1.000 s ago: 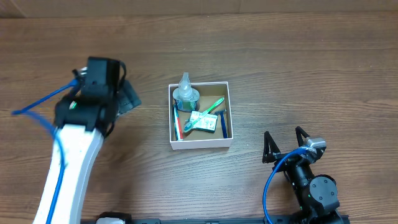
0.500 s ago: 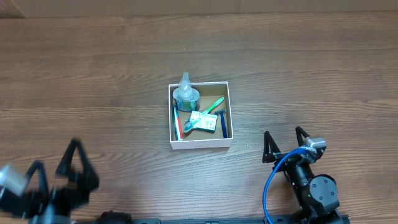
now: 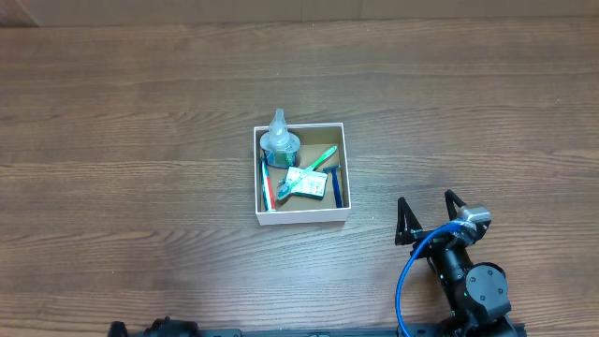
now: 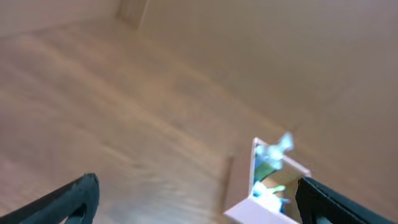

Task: Pack container

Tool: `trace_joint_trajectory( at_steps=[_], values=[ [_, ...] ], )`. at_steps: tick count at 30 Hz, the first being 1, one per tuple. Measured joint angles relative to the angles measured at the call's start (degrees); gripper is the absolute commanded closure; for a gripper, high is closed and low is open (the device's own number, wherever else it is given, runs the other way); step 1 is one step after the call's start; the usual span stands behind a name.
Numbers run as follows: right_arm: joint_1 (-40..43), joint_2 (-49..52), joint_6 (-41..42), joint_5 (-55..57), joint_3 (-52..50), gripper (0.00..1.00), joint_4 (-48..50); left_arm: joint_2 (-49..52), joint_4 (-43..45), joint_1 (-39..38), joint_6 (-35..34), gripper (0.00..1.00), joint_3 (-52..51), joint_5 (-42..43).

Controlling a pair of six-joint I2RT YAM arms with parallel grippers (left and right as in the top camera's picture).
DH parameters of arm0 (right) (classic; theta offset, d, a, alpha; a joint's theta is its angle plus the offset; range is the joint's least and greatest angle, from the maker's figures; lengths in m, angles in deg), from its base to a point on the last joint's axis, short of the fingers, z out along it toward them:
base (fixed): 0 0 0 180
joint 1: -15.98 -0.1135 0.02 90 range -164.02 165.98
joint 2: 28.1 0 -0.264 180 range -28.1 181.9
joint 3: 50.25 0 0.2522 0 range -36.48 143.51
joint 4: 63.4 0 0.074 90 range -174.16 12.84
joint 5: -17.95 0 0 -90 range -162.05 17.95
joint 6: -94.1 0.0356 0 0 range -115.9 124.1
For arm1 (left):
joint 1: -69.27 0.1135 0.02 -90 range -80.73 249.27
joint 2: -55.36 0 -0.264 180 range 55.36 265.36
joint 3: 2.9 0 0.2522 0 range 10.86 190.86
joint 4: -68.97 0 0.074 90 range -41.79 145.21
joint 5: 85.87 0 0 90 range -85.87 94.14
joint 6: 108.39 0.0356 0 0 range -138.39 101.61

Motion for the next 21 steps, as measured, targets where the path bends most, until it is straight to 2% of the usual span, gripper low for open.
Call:
trace_joint_trajectory(
  at_steps=[3,8,12,14,15,18,21],
  values=[
    [0.0,0.0,0.0,0.0,0.0,0.0,0.0,-2.5,-0.3,1.3,0.0,0.0,-2.3,-0.9],
    [0.0,0.0,0.0,0.0,0.0,0.0,0.0,-2.9,9.0,4.6,0.0,0.0,-7.9,-2.2],
    [0.0,0.0,0.0,0.0,0.0,0.0,0.0,-3.1,23.0,4.9,0.0,0.0,-16.4,-2.1],
    [0.0,0.0,0.0,0.0,0.0,0.0,0.0,-3.2,35.1,4.9,1.2,0.0,-25.2,-0.9],
    [0.0,0.0,0.0,0.0,0.0,0.0,0.0,-3.0,38.6,4.9,2.4,0.0,-28.3,0.3],
    [0.0,-0.1,0.0,0.0,-0.1,0.0,0.0,-2.8,58.3,4.9,9.2,0.0,-41.7,6.9],
    [0.0,-0.1,0.0,0.0,-0.1,0.0,0.0,-2.8,66.2,4.9,13.2,0.0,-50.9,10.7]
  ],
)
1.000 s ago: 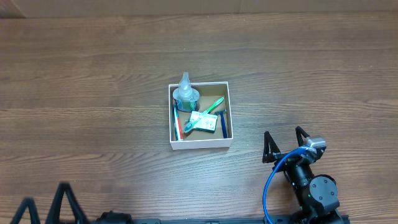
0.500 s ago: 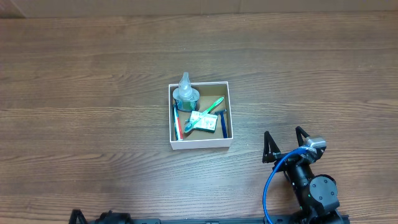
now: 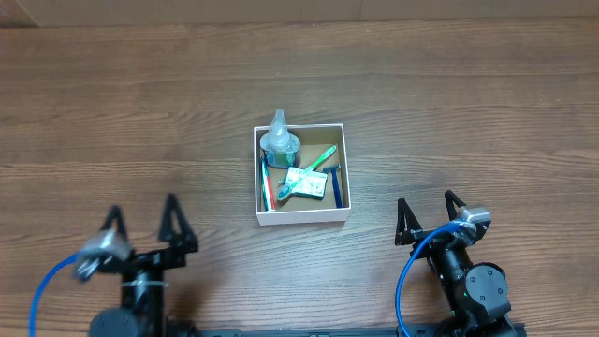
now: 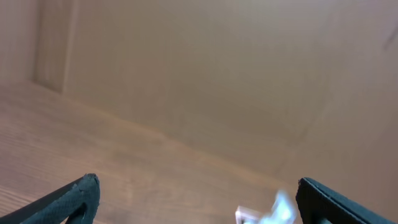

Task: Pack container

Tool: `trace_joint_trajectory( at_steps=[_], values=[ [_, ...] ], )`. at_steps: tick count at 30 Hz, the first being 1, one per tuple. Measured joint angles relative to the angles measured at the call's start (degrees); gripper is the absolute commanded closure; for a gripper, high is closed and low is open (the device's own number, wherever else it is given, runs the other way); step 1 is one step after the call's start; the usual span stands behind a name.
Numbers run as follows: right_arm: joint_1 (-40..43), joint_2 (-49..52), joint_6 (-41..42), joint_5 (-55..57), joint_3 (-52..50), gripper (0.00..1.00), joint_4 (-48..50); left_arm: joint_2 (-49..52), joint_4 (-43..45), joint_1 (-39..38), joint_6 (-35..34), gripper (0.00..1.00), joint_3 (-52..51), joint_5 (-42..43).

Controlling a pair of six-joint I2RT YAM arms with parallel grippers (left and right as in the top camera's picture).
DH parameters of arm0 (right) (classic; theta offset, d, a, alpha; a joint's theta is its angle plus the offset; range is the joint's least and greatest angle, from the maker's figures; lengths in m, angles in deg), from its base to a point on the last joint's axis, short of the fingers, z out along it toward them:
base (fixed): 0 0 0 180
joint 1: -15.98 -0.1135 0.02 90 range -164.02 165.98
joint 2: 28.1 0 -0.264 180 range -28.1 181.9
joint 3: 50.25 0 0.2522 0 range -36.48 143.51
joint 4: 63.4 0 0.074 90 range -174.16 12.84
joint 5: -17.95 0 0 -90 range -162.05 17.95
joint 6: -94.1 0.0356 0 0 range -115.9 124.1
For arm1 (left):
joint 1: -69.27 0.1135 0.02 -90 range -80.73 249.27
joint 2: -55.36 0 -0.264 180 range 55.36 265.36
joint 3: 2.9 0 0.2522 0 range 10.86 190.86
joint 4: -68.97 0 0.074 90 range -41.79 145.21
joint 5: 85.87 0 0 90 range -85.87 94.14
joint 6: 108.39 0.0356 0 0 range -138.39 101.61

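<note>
A white open box (image 3: 301, 219) stands mid-table, holding a clear spray bottle (image 3: 278, 138), a green toothbrush (image 3: 316, 164), a small white-and-green packet (image 3: 306, 183) and thin pens along its sides. My left gripper (image 3: 142, 222) is open near the front left, nothing between its fingers; in the left wrist view the gripper (image 4: 198, 198) points across the table, with only the bottle's blurred top (image 4: 281, 206) showing at the bottom edge. My right gripper (image 3: 426, 216) is open at the front right, empty.
A cardboard wall (image 4: 205, 74) rises behind the far edge of the brown wooden table (image 3: 140, 103). Blue cables (image 3: 408, 271) loop off both arms at the front edge.
My left arm, then out of the overhead view, now shows at the front left. Its wrist camera has tilted up, so the box has dropped almost out of view. The right arm is unmoved.
</note>
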Motion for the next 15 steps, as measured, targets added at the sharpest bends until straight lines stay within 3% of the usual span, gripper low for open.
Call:
trace_joint_trajectory(
  at_steps=[8,15],
  values=[
    [0.0,0.0,0.0,0.0,0.0,0.0,0.0,0.0,9.4,0.0,3.6,0.0,-16.0,2.8],
    [0.0,0.0,0.0,0.0,0.0,0.0,0.0,0.0,10.2,0.0,4.4,0.0,-19.3,3.2]
  ],
)
